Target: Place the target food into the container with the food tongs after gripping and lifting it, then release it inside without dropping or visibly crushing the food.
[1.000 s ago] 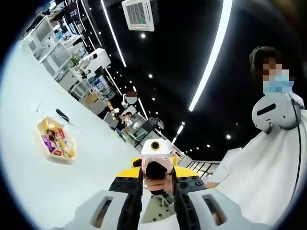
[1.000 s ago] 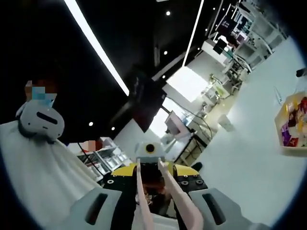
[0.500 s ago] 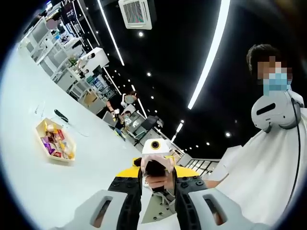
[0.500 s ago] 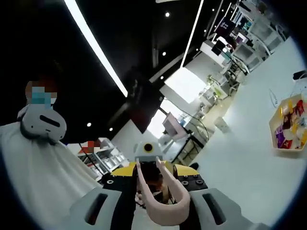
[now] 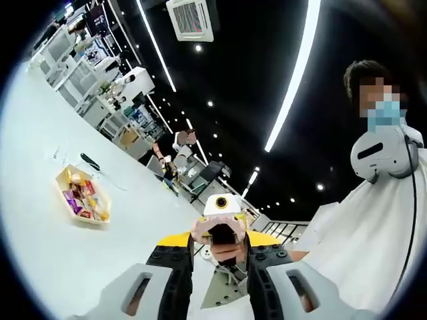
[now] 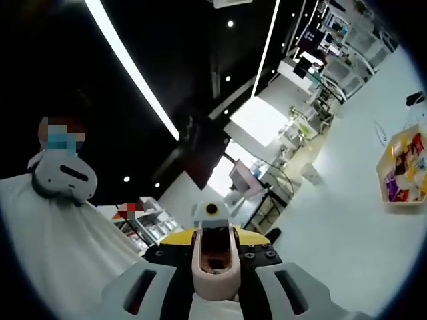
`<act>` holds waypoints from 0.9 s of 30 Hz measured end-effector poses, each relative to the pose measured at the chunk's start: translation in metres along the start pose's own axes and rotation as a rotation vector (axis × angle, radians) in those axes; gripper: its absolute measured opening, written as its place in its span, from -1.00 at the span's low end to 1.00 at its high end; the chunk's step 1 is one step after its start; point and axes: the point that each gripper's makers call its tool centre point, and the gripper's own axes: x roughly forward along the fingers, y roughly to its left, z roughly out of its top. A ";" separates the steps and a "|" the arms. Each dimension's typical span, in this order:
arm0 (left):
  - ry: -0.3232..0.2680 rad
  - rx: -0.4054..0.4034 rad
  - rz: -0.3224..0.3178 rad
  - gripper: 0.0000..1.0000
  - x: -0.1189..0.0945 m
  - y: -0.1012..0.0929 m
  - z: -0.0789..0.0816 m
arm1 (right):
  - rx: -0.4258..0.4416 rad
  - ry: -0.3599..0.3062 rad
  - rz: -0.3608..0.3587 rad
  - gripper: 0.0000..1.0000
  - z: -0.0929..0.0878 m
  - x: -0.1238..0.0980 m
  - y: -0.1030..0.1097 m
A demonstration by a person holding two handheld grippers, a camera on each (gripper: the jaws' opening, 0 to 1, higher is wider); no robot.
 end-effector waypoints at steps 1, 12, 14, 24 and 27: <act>-0.011 0.002 -0.004 -0.42 0.000 -0.001 0.001 | 0.000 -0.003 0.003 -0.59 0.000 0.000 0.000; 0.010 0.044 -0.009 -0.44 0.002 -0.004 -0.001 | -0.009 0.040 0.011 -0.59 -0.013 0.005 0.003; 0.029 0.079 -0.007 -0.47 0.001 -0.005 -0.004 | -0.024 0.047 0.016 -0.59 -0.015 0.005 0.003; 0.110 0.160 -0.012 -0.55 -0.006 0.004 -0.020 | -0.128 0.200 -0.046 -0.55 -0.038 -0.006 -0.010; 0.128 0.173 -0.016 -0.54 -0.006 0.008 -0.025 | -0.120 0.230 -0.061 -0.56 -0.046 -0.011 -0.015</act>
